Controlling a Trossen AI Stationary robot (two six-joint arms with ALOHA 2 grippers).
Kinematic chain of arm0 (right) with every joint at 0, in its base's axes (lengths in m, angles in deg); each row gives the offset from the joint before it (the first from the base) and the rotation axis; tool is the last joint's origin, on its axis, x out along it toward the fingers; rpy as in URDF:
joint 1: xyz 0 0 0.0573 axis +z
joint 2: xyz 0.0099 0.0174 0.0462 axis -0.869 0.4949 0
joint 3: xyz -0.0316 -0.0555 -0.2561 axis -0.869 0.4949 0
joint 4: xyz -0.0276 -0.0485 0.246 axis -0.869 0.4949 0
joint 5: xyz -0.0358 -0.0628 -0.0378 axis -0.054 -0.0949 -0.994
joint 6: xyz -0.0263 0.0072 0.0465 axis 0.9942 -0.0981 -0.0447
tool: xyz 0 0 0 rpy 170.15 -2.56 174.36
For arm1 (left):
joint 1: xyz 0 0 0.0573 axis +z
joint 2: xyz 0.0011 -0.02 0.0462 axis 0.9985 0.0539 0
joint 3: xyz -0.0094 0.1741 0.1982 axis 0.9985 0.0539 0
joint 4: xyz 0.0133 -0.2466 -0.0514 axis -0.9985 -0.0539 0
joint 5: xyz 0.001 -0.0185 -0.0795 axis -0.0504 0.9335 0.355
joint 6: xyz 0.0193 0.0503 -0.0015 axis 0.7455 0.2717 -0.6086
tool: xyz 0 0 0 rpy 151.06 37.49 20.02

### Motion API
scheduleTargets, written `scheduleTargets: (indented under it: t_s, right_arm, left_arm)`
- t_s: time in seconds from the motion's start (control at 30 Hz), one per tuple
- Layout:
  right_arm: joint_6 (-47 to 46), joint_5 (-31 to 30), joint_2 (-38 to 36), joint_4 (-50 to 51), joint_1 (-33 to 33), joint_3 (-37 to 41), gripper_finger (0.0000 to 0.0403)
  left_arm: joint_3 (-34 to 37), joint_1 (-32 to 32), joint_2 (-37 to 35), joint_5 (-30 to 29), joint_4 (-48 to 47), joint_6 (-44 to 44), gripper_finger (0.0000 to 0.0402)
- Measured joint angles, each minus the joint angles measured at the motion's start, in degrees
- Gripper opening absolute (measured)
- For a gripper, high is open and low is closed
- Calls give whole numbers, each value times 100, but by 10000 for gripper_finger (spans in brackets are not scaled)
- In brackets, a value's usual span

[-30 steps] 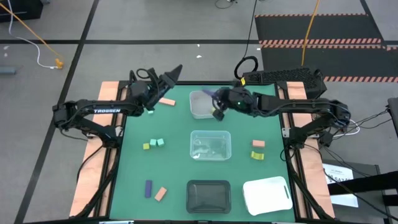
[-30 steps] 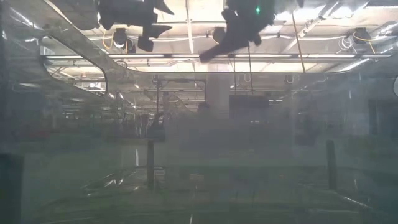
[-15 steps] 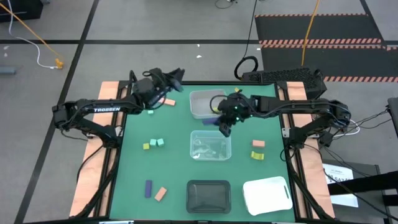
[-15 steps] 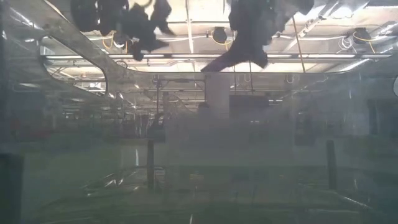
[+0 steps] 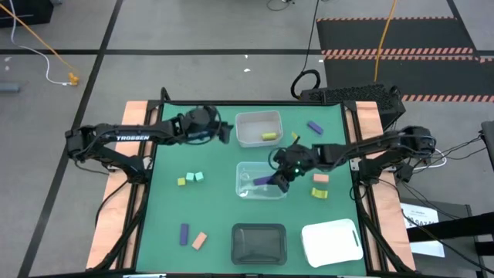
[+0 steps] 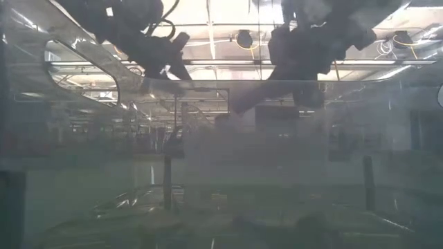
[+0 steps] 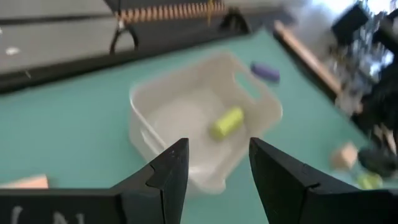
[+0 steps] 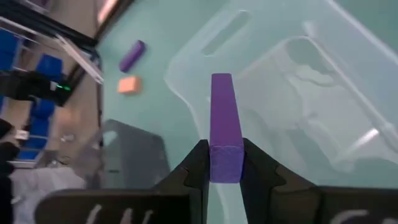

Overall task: Sort & place blocks by color
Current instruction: Put the top left violet block into the transparent bin, then put the bottom left blue block into the white bin

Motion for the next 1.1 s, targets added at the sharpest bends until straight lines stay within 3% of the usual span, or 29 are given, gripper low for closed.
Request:
scheduleTargets:
  t_s: [0.1, 0.37, 0.63, 0.77, 1.1]
  right_arm:
    - [19, -331, -5, 14, 132, 39, 51]
    - [533, -415, -1, 5, 202, 54, 144]
    - [860, -376, -1, 3, 53, 54, 210]
    - [979, -372, -2, 1, 45, 54, 224]
    - [1069, -361, -3, 3, 61, 52, 226]
  left_arm:
    - [0, -222, 0, 116, -451, 62, 170]
    - [0, -664, 1, 22, -2239, -404, 170]
    - [0, -1208, 2, 17, -4131, -1933, 170]
    - [0, -1670, 1, 19, -4762, -2932, 170]
    - [0, -2613, -20, -179, -5541, -4206, 170]
